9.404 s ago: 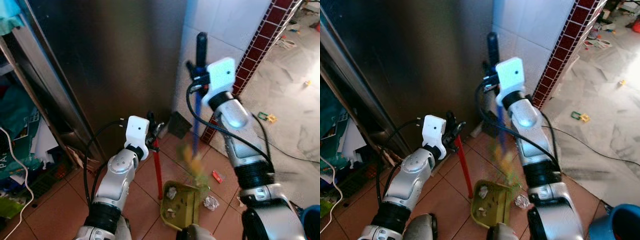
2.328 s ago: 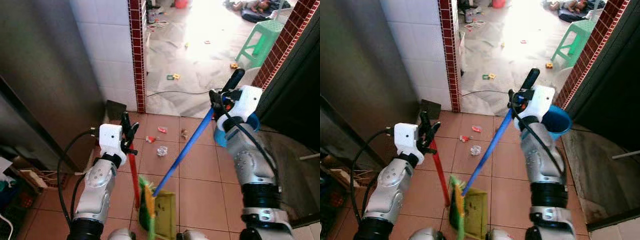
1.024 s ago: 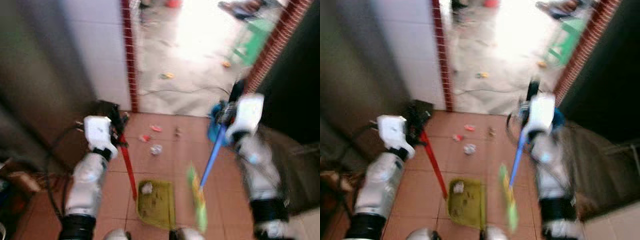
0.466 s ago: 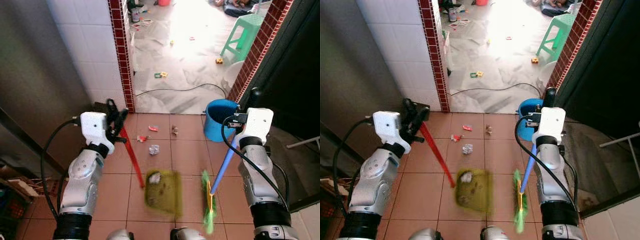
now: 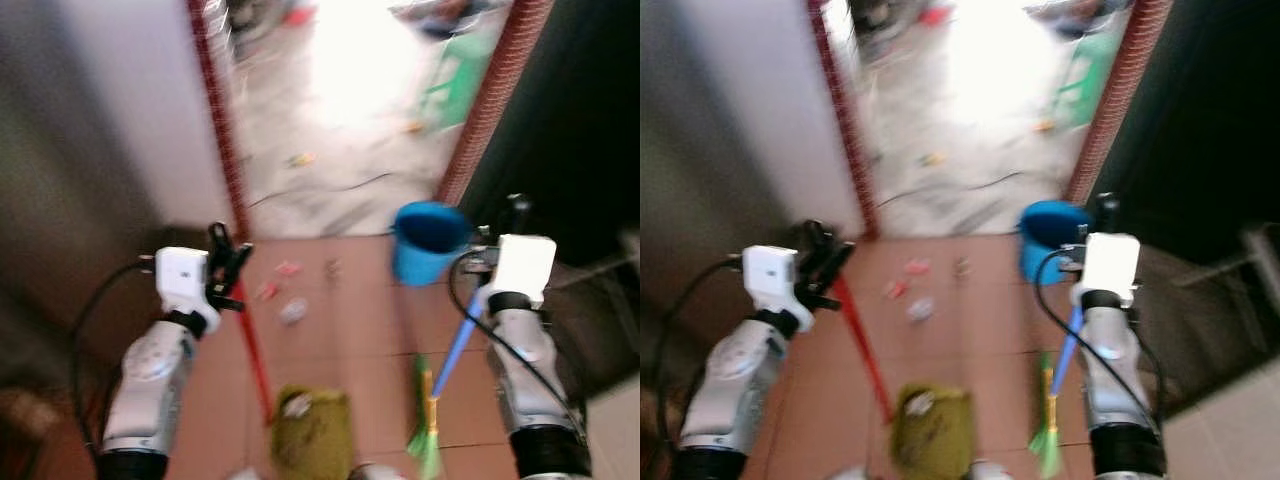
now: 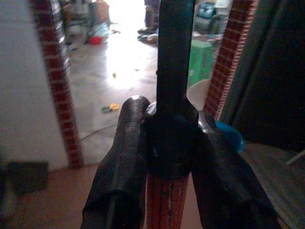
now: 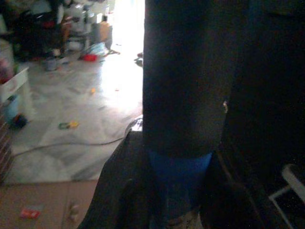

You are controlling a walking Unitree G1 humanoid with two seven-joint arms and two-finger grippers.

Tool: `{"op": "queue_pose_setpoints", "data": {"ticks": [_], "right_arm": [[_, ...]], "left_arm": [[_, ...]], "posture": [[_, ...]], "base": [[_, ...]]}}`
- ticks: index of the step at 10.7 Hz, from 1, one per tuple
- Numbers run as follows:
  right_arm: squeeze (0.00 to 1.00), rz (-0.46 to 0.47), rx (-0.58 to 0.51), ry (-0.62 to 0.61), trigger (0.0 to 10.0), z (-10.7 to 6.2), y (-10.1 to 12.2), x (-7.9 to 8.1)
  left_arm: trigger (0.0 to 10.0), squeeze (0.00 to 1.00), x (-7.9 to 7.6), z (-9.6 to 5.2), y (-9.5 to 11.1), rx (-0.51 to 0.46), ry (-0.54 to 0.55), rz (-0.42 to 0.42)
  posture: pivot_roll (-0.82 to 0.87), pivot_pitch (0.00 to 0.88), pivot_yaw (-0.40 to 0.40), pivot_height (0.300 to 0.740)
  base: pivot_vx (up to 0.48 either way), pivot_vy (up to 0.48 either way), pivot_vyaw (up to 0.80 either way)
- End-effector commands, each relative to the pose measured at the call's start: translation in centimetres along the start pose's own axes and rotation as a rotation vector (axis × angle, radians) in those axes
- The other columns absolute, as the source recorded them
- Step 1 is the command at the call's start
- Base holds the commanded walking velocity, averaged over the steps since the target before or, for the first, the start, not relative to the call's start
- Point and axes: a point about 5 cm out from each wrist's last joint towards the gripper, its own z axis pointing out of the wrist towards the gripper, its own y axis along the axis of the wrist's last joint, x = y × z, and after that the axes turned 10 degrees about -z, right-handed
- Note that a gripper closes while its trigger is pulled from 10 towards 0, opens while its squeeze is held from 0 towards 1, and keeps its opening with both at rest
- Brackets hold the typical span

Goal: Sweep floor

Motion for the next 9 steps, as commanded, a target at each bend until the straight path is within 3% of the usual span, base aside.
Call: {"op": "queue_pose_setpoints", "data": {"ticks": [1,5,9], "right_arm": [[0.0,-0.025,-0.004,0.005,10.0,-0.1,-0.1,-0.2],[0.0,-0.036,-0.015,0.023,10.0,0.6,0.2,-0.6],[0.0,-0.064,-0.002,0.031,10.0,0.4,-0.4,-1.0]], "left_arm": [[10.0,0.0,-1.0,1.2,2.7,-0.119,-0.046,0.01],[10.0,0.0,-1.4,1.6,3.4,-0.136,-0.087,-0.067],[10.0,0.0,-0.4,1.8,4.7,-0.183,-0.056,-0.104]], "posture": [[-0.03,0.0,0.016,0.74],[-0.03,0.0,0.005,0.74],[-0.04,0.0,-0.004,0.74]], "base": [[0.368,0.0,-0.62],[0.423,0.0,-0.13],[0.445,0.0,0.0]]}}
